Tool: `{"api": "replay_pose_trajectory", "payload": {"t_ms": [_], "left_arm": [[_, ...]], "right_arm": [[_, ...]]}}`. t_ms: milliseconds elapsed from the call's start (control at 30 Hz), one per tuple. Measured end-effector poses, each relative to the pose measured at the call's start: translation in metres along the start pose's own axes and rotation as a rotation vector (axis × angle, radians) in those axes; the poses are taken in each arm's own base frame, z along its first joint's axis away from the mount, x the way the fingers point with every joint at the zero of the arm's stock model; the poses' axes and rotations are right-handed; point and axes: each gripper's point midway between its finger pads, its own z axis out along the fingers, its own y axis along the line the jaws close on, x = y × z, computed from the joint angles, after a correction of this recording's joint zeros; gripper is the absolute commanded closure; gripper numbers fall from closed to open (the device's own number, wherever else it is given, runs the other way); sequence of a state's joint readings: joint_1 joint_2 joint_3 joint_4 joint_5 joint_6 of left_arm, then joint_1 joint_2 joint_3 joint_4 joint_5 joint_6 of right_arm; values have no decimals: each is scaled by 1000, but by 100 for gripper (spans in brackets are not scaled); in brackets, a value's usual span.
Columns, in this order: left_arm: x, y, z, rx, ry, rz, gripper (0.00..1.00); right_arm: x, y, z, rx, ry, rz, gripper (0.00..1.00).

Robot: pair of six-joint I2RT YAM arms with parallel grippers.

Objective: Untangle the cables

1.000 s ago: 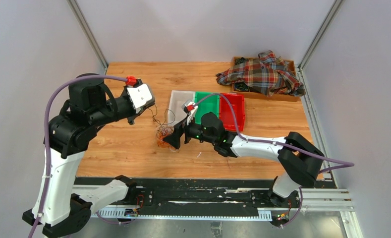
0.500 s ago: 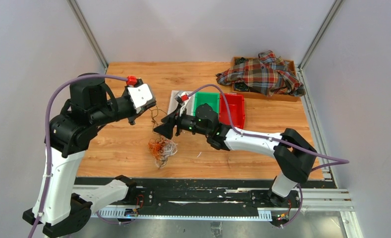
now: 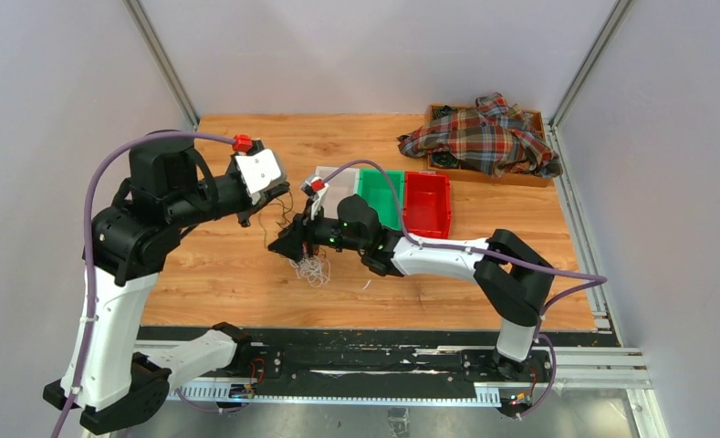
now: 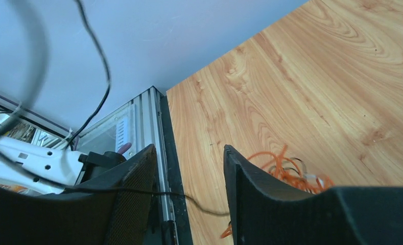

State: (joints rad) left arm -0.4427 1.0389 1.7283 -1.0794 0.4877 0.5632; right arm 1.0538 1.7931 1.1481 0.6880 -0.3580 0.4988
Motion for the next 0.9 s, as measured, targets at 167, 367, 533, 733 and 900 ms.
{"api": "replay_pose_trajectory", "payload": {"t_ms": [167,367,533,733,900], "left_arm": [[-13,3,-7,-17,-32,5,99],[-30,10,-13,-36,-65,23,99],[-36,17,-12,-46,-64,26,100],[-43,30,-14,-84,-47,52,100],[-47,45,-18,-135,-20,89,100]], "right_arm": [[6,-5,5,7,7,18,55],[20,-16,9,14,8,64,59],[39,-28,1,35,20,100,61],[53,-39,-5,61,21,115,63],[50,-43,-7,74,-14,105,63]]}}
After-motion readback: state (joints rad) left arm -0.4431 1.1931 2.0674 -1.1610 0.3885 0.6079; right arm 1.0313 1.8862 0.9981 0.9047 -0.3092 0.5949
